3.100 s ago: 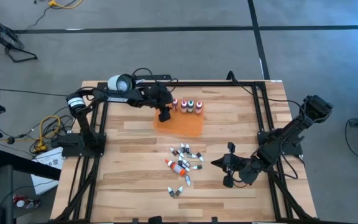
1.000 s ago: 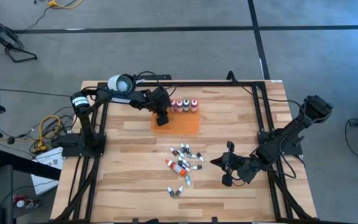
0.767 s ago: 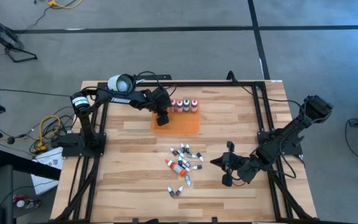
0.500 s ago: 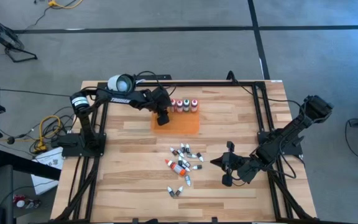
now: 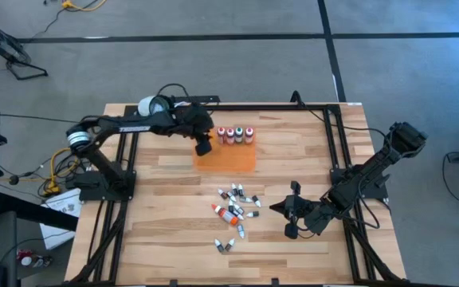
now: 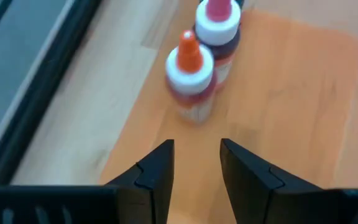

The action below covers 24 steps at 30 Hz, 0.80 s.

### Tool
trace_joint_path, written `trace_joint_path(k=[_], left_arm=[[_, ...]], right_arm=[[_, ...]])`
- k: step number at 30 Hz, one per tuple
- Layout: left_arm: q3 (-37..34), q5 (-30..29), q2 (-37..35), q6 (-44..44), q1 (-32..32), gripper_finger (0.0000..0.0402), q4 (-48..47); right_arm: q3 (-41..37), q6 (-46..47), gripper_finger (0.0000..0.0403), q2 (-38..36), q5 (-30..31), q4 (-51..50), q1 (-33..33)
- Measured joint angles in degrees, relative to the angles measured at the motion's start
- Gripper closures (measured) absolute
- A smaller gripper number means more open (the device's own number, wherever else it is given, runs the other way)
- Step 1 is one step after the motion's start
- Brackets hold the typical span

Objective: Pick & Place food coloring
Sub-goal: Adjust the orange bin

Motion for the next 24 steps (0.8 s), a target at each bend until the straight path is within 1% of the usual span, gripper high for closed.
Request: trace_joint_path(k=[4, 7, 9, 12, 14, 17, 24], left_arm=[[0.0, -4.83, -5.42, -0.02, -0.01, 0.0277, -8.08], [0.0, -7.38, -8.92, 0.01, 0.01, 0.0277, -14.65], [0.0, -7.77, -10.83, 0.56, 0.01, 0.0277, -18.45], [-1.28, -7.75, -12.97, 2.52, 0.01, 0.0277, -21.62], [-2.63, -7.17, -13.47, 4.06, -0.01, 0.0277, -22.54], [-4.82, -4.03, -13.28, 5.79, 0.03, 0.0277, -22.77], [-9.95, -0.4, -12.86, 6.25, 0.03, 0.0277, -17.16]], right_arm=[[0.0, 0.0, 0.0402, 0.0, 0.02, 0.0, 0.0], [0.0, 0.0, 0.0402, 0.0, 0.01, -0.01, -0.01], [0.0, -0.27, 0.0402, 0.0, 0.0, -0.02, 0.0], [0.0, -0.37, 0.0402, 0.0, 0.0, -0.02, 0.0], [0.0, -0.38, 0.0402, 0.0, 0.0, -0.02, 0.0], [0.0, -0.44, 0.0402, 0.0, 0.0, -0.01, 0.0], [0.0, -0.46, 0.0402, 0.0, 0.0, 0.42, -0.05]])
